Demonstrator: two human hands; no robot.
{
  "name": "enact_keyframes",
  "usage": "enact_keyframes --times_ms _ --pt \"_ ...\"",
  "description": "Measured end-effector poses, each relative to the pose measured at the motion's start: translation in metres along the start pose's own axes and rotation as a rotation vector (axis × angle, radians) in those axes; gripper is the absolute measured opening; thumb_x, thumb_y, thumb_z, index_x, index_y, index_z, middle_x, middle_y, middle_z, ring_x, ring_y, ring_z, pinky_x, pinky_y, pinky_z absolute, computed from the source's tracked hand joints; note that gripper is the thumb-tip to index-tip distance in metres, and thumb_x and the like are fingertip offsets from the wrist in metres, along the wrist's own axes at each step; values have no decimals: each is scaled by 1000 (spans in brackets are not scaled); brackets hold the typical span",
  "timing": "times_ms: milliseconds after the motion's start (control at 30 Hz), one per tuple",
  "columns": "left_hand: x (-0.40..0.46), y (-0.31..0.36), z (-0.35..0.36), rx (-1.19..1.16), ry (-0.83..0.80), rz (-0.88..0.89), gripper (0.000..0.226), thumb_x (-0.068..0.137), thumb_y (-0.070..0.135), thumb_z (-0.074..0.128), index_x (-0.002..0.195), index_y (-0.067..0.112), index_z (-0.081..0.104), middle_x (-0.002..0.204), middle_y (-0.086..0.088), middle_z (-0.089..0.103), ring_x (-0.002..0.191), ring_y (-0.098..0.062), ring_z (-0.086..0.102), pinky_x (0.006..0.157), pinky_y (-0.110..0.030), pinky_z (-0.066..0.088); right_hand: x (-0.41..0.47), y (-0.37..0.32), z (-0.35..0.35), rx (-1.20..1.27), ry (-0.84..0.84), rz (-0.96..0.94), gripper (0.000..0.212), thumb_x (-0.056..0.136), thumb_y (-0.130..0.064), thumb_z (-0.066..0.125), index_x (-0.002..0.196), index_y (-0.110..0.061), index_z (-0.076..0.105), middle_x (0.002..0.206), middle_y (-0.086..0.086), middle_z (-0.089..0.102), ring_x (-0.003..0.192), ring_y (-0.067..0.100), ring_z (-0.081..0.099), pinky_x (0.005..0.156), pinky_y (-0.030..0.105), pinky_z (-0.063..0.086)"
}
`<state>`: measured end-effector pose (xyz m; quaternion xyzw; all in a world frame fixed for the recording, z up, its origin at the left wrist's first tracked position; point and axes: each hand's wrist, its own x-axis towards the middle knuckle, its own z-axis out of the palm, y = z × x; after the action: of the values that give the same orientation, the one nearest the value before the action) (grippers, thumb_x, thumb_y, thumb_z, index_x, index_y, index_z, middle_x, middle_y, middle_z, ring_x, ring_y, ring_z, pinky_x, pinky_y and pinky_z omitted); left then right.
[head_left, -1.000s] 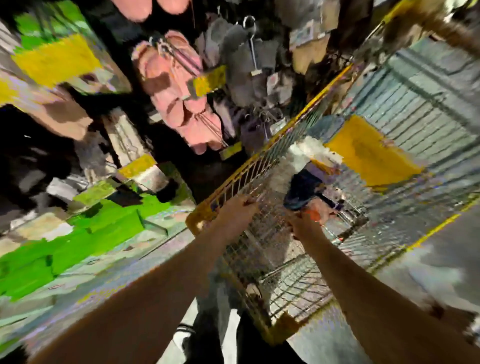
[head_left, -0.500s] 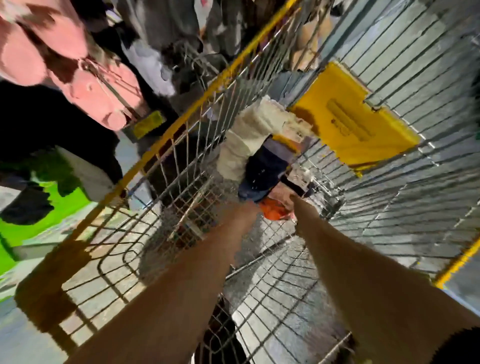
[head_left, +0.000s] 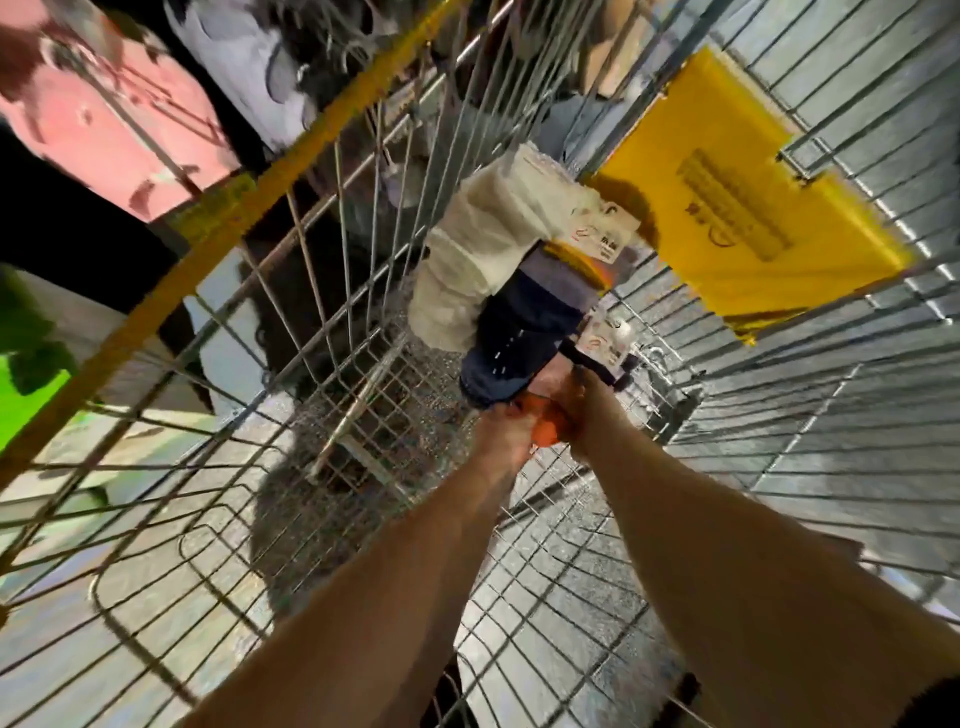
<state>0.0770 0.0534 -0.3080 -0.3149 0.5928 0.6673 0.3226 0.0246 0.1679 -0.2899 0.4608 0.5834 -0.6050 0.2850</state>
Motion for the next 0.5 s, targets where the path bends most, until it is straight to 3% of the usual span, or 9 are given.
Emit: enact_keyframes --times_ms 133,233,333,500 --pt "1 3 -1 -80 -42 -42 24 103 28 52 94 9 61 66 4 57 50 -5 50 45 -15 40 3 0 1 184 -67 34 23 102 -37 47 85 -23 55 50 -3 55 44 10 51 44 21 43" --pt "7 5 0 -64 -69 -50 38 101 31 56 108 -6 63 68 4 61 53 -5 54 47 -15 43 1 -3 3 209 -38 41 27 103 -43 45 98 -23 62 59 1 71 70 16 64 62 31 52" --pt "2 12 1 -116 -105 -36 40 98 27 61 114 -9 63 72 2 67 60 -9 61 52 -17 51 -11 -5 -1 196 -31 -2 16 100 -35 51 96 -22 59 59 -5 65 52 10 61 49 23 50" --pt "-36 32 2 -91 -156 -51 42 95 33 66 115 -4 65 76 1 68 61 -9 62 50 -16 51 -46 -6 -9 194 42 -140 26 99 -33 53 120 -21 61 89 -3 64 59 7 67 50 21 54"
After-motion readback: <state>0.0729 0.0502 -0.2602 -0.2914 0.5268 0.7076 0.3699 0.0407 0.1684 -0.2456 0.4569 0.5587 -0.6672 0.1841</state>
